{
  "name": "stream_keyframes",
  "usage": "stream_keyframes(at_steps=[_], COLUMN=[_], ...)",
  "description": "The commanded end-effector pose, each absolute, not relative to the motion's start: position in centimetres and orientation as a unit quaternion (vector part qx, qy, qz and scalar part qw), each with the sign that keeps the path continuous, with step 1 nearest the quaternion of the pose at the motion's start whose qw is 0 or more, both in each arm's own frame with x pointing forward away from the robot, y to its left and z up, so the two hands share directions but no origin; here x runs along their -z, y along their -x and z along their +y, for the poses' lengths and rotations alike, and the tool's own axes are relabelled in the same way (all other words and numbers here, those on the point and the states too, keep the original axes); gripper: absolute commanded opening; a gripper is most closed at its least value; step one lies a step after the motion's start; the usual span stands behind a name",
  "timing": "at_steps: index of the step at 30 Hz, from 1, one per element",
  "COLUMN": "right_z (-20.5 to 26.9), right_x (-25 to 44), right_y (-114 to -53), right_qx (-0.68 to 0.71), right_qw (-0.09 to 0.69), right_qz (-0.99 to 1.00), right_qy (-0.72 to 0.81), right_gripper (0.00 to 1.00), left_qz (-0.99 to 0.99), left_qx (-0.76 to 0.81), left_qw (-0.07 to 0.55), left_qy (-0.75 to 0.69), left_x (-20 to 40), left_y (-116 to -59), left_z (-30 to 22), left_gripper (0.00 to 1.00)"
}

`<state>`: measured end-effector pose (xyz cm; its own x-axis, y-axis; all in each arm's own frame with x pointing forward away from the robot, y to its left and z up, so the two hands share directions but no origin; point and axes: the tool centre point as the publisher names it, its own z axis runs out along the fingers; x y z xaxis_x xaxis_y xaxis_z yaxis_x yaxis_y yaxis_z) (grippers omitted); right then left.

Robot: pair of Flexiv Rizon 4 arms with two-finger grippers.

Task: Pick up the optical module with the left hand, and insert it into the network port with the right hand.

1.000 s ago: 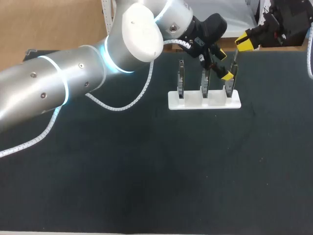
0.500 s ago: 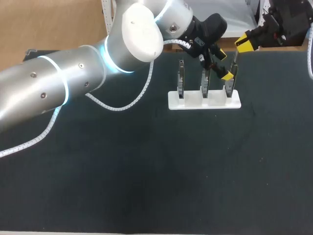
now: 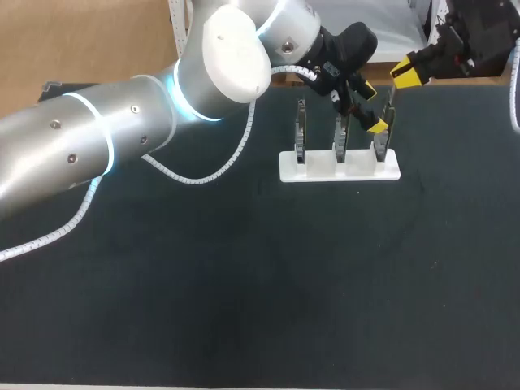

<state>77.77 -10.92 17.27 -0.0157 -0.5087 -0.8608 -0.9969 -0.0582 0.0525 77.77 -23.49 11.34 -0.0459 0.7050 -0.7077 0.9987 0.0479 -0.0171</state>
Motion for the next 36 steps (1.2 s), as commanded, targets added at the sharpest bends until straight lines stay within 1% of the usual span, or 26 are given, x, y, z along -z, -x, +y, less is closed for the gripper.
stream_keyframes(at_steps=[1,36], right_z=[-10.86,-10.61], right_x=[-17.14,-16.99], right_y=[-78.0,-77.82], right_qx=[-0.378,-0.371], right_qw=[0.323,0.313], right_qz=[0.605,0.61], right_qy=[0.623,0.626], right_gripper=[0.0,0.0], left_qz=[0.672,0.672], left_qx=[0.269,0.269], left_qw=[0.269,0.269], left_qy=[-0.635,-0.635], left_x=[-11.4,-11.4], left_y=[-77.91,-77.91], left_z=[-23.59,-23.59], left_gripper=[1.0,1.0])
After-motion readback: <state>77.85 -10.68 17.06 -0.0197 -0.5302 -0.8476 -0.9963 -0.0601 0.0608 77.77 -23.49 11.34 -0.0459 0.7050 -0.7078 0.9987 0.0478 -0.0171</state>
